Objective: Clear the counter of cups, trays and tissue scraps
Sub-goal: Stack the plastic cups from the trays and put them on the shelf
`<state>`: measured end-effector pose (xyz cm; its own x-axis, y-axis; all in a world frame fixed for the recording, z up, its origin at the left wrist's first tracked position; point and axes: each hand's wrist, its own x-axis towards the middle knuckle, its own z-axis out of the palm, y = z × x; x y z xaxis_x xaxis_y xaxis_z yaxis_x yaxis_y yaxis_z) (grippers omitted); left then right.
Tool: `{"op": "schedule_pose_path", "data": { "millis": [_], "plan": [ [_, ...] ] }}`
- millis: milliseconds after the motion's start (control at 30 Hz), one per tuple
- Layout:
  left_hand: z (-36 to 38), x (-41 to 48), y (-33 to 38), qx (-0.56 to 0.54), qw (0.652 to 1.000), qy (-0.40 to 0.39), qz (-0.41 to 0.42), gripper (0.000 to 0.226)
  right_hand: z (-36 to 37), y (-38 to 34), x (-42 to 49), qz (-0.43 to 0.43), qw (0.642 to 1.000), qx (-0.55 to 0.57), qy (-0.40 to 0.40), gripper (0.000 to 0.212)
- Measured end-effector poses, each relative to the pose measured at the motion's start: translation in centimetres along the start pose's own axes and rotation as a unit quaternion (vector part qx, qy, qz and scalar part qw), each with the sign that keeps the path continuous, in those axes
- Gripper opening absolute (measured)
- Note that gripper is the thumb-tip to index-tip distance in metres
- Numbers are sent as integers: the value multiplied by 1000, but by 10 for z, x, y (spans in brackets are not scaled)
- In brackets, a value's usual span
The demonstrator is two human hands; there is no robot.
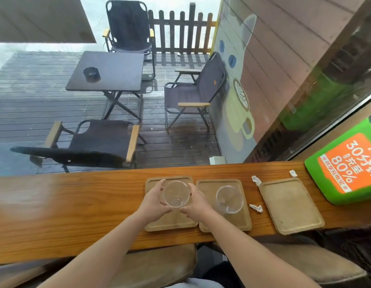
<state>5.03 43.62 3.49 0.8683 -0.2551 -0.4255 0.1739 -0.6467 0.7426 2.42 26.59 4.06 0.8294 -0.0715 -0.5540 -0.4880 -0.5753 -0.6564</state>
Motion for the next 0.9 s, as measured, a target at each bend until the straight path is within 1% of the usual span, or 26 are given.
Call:
{"op": "schedule_pose_path", "data": {
  "millis": [167, 300, 433, 667, 800, 900],
  "plan": [
    [2, -1, 2, -12, 1000, -8, -1, 98, -1, -1, 0, -19, 1000, 18, 5, 68],
    [4, -4, 5, -13, 1000, 5, 3, 86, -4, -1, 1, -31, 999, 26, 6, 59],
    [0, -5, 10, -22, 999, 23, 11, 78, -11, -2, 0, -48, 998, 35, 16, 65],
    [-18, 3, 34, -46, 997, 37, 58, 78, -37, -14, 3, -80, 993, 83, 15, 82],
    [-29, 8, 49, -53, 993, 50, 93, 77, -52, -23, 1, -104, 986, 130, 20, 83],
    [-35, 10, 61, -66, 988, 65, 121, 75, -68, -31, -2, -128, 979, 155, 32, 77]
  ]
}}
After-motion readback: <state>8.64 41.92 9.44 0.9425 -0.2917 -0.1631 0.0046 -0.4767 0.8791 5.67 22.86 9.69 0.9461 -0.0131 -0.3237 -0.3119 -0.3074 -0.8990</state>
